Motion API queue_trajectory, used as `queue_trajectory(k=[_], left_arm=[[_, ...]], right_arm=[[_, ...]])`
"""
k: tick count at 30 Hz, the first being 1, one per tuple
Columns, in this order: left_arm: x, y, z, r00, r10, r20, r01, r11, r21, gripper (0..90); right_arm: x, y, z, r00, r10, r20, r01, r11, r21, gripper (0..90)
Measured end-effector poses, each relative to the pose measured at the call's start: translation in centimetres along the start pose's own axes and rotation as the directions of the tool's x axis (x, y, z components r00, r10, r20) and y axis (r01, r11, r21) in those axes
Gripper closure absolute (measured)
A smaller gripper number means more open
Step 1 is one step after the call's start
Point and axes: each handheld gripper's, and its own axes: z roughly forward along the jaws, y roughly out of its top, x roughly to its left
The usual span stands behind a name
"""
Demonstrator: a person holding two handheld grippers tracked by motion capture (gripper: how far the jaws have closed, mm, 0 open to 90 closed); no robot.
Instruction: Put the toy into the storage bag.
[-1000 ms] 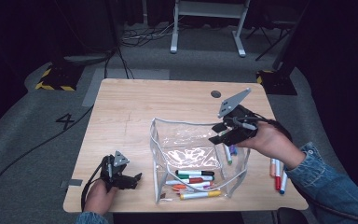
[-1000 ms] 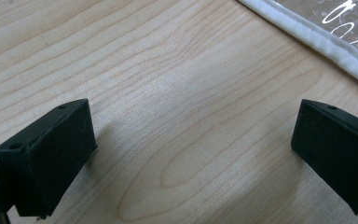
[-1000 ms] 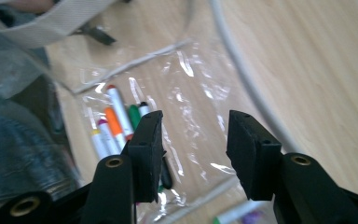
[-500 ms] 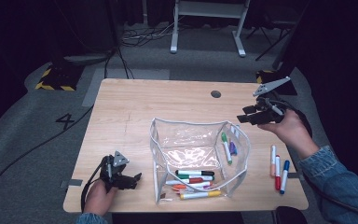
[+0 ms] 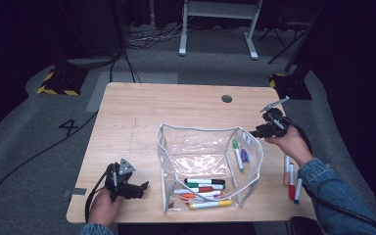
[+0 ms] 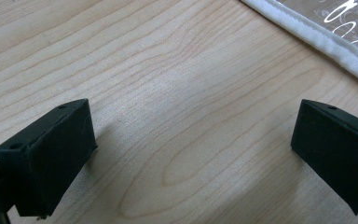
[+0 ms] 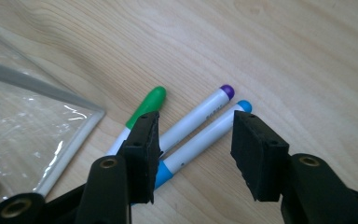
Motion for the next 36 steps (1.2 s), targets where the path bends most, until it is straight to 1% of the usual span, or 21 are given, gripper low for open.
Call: queue_trajectory(k=[5, 7, 8, 11, 13, 14, 17, 21, 22, 23, 25, 26, 28, 29, 31, 33, 34, 36], left_arm=[[0.0, 0.0, 0.0, 1.0000, 0.000, 0.000, 0.000, 1.0000, 0.000, 0.0], [0.0, 0.0, 0.0, 1.0000, -0.001, 0.000, 0.001, 1.0000, 0.000, 0.0], [0.0, 0.0, 0.0, 1.0000, 0.000, 0.000, 0.000, 1.0000, 0.000, 0.0], [0.0, 0.0, 0.0, 1.0000, 0.000, 0.000, 0.000, 1.0000, 0.000, 0.0], [0.0, 0.0, 0.0, 1.0000, -0.001, 0.000, 0.001, 1.0000, 0.000, 0.0], [0.0, 0.0, 0.0, 1.0000, 0.000, 0.000, 0.000, 1.0000, 0.000, 0.0], [0.0, 0.0, 0.0, 1.0000, 0.000, 0.000, 0.000, 1.0000, 0.000, 0.0], [0.0, 0.0, 0.0, 1.0000, 0.000, 0.000, 0.000, 1.0000, 0.000, 0.0], [0.0, 0.0, 0.0, 1.0000, 0.000, 0.000, 0.000, 1.0000, 0.000, 0.0], [0.0, 0.0, 0.0, 1.0000, 0.000, 0.000, 0.000, 1.0000, 0.000, 0.0], [0.0, 0.0, 0.0, 1.0000, 0.001, 0.000, -0.001, 1.0000, 0.001, 0.0], [0.0, 0.0, 0.0, 1.0000, 0.000, 0.000, 0.000, 1.0000, 0.000, 0.0], [0.0, 0.0, 0.0, 1.0000, -0.001, 0.000, 0.001, 1.0000, 0.000, 0.0], [0.0, 0.0, 0.0, 1.0000, -0.001, 0.000, 0.001, 1.0000, 0.000, 0.0], [0.0, 0.0, 0.0, 1.0000, -0.001, 0.000, 0.001, 1.0000, 0.000, 0.0], [0.0, 0.0, 0.0, 1.0000, 0.000, 0.000, 0.000, 1.0000, 0.000, 0.0], [0.0, 0.0, 0.0, 1.0000, -0.001, 0.000, 0.001, 1.0000, 0.000, 0.0], [0.0, 0.0, 0.0, 1.0000, 0.000, 0.000, 0.000, 1.0000, 0.000, 0.0]], right_arm=[[-0.7, -0.9, 2.5, 0.9992, 0.041, 0.002, -0.041, 0.998, 0.049, 52.2], [-0.9, -1.2, 3.4, 0.9993, 0.037, 0.003, -0.037, 0.997, 0.064, 52.2], [-0.8, -1.4, 3.8, 0.9988, 0.048, 0.009, -0.049, 0.996, 0.078, 52.2], [-1.0, -1.8, 4.7, 0.9986, 0.049, 0.021, -0.051, 0.993, 0.106, 51.2], [-1.3, -1.9, 4.9, 0.9968, 0.079, 0.006, -0.080, 0.993, 0.091, 50.6], [-1.4, -2.0, 4.9, 0.9961, 0.088, 0.006, -0.089, 0.992, 0.090, 50.7], [-1.6, -2.1, 4.8, 0.9950, 0.100, 0.007, -0.100, 0.991, 0.088, 50.7], [-1.3, -2.0, 4.9, 0.9949, 0.100, 0.013, -0.100, 0.991, 0.085, 50.4], [-1.2, -1.9, 4.9, 0.9961, 0.088, 0.012, -0.088, 0.993, 0.077, 50.7], [-1.1, -1.8, 5.0, 0.9959, 0.090, 0.013, -0.091, 0.993, 0.075, 50.6], [-0.9, -1.8, 5.3, 0.9963, 0.086, 0.006, -0.086, 0.992, 0.089, 50.5], [-0.9, -1.8, 5.5, 0.9968, 0.079, 0.010, -0.080, 0.992, 0.100, 52.4], [-0.9, -1.8, 5.8, 0.9972, 0.062, 0.042, -0.067, 0.989, 0.130, 56.2], [-1.0, -1.9, 5.9, 0.9971, 0.058, 0.050, -0.064, 0.988, 0.141, 58.8], [-1.2, -2.1, 5.8, 0.9951, 0.064, 0.075, -0.075, 0.986, 0.152, 67.4], [-1.5, -2.3, 5.6, 0.9921, 0.083, 0.094, -0.098, 0.981, 0.167, 75.3], [-1.7, -2.4, 5.5, 0.9892, 0.101, 0.106, -0.119, 0.978, 0.172, 75.9], [-2.2, -2.5, 5.3, 0.9837, 0.141, 0.112, -0.159, 0.970, 0.181, 76.3]])
